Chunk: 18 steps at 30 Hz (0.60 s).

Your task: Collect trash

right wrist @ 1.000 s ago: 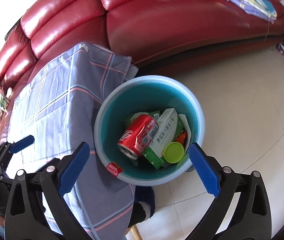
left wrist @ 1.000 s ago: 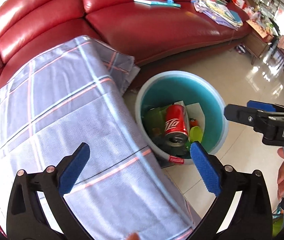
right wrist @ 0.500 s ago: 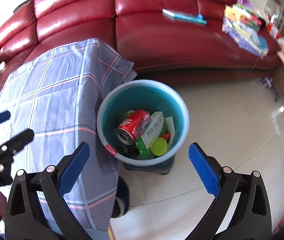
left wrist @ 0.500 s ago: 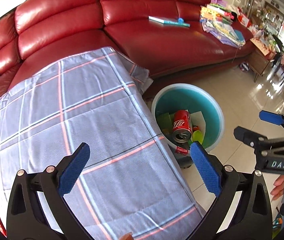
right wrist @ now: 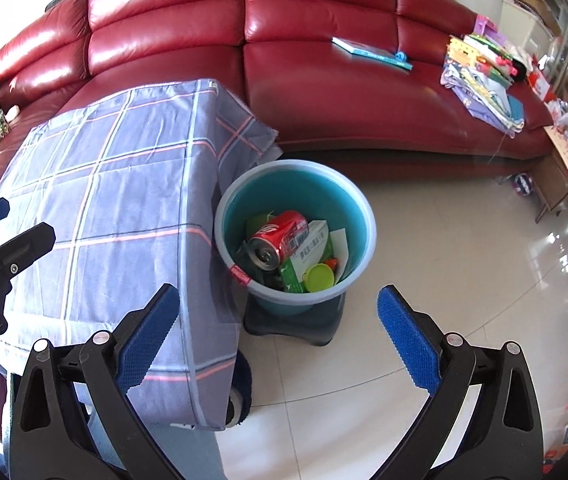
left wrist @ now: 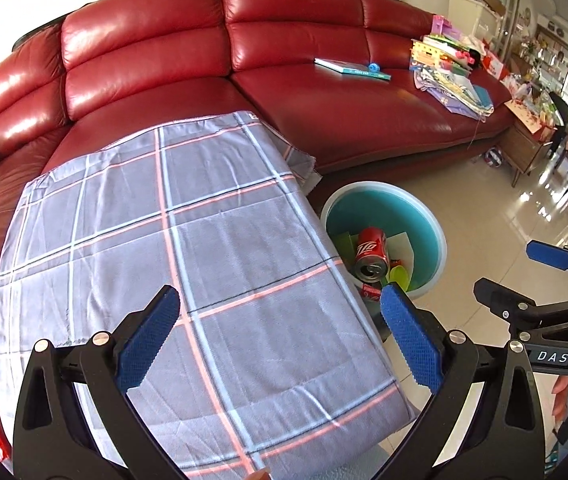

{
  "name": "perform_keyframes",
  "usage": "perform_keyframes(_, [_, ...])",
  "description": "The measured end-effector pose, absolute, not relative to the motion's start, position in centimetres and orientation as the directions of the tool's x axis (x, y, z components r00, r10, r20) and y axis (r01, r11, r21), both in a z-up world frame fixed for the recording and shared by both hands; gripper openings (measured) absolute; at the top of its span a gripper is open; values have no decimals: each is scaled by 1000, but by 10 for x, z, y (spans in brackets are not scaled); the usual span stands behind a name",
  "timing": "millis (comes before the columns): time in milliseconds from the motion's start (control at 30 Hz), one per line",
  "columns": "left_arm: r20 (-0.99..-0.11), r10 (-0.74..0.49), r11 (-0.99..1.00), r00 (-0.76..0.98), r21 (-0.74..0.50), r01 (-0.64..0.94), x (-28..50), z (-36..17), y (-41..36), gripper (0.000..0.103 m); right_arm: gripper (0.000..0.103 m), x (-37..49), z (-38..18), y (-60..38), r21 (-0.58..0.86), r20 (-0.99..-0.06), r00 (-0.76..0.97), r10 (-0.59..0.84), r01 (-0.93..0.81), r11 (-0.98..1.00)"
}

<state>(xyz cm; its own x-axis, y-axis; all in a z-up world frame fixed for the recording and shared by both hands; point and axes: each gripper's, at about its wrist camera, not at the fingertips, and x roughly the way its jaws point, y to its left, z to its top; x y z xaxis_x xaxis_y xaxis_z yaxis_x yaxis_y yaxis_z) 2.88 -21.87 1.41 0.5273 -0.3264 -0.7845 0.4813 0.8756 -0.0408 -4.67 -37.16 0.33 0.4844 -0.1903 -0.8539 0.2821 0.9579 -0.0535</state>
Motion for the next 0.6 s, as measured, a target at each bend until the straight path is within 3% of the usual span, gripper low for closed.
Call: perform_keyframes(600, [-772, -327, 876, 545, -32, 481, 14, 17, -212, 96, 99, -61, 0, -360, -56, -857, 479, -188, 277, 959])
